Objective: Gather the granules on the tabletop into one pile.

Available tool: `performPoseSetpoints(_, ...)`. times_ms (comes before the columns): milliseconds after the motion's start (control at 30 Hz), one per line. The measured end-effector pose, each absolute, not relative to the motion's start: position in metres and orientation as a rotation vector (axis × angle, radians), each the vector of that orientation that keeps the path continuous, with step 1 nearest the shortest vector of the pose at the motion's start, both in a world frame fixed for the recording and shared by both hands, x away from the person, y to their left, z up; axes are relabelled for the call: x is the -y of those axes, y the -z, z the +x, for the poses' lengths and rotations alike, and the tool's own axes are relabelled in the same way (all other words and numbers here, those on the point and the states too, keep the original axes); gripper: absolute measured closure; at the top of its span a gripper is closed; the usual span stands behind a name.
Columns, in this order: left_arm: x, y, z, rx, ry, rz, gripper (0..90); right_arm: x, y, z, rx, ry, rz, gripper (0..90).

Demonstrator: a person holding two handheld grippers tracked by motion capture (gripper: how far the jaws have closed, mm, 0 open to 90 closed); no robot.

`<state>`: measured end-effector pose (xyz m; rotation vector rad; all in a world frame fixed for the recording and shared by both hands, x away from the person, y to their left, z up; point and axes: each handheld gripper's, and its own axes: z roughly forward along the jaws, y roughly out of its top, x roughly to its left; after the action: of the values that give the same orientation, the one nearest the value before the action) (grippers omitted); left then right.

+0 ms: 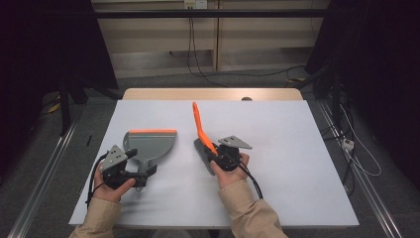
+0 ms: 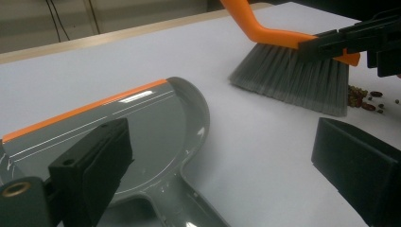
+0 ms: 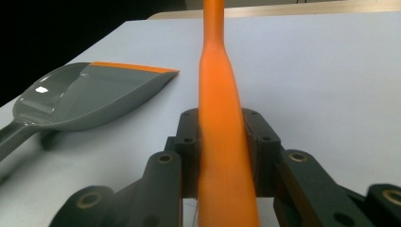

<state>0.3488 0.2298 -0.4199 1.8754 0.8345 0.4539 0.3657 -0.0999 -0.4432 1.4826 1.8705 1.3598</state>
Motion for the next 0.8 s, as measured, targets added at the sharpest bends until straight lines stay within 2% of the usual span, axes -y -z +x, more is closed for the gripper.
performPoseSetpoints(567, -0.228, 0.42, 0.349, -0.83, -0.457, 1.885, 5.7, 0.124, 0.443, 0.358, -1.823, -1.376, 1.541, 70.9)
performPoseSetpoints(800, -0.227, 0.421, 0.35, -0.828, -0.451, 1.885, 5.7, 0.123, 0.426, 0.365, -1.817, -1.445, 1.497, 70.9)
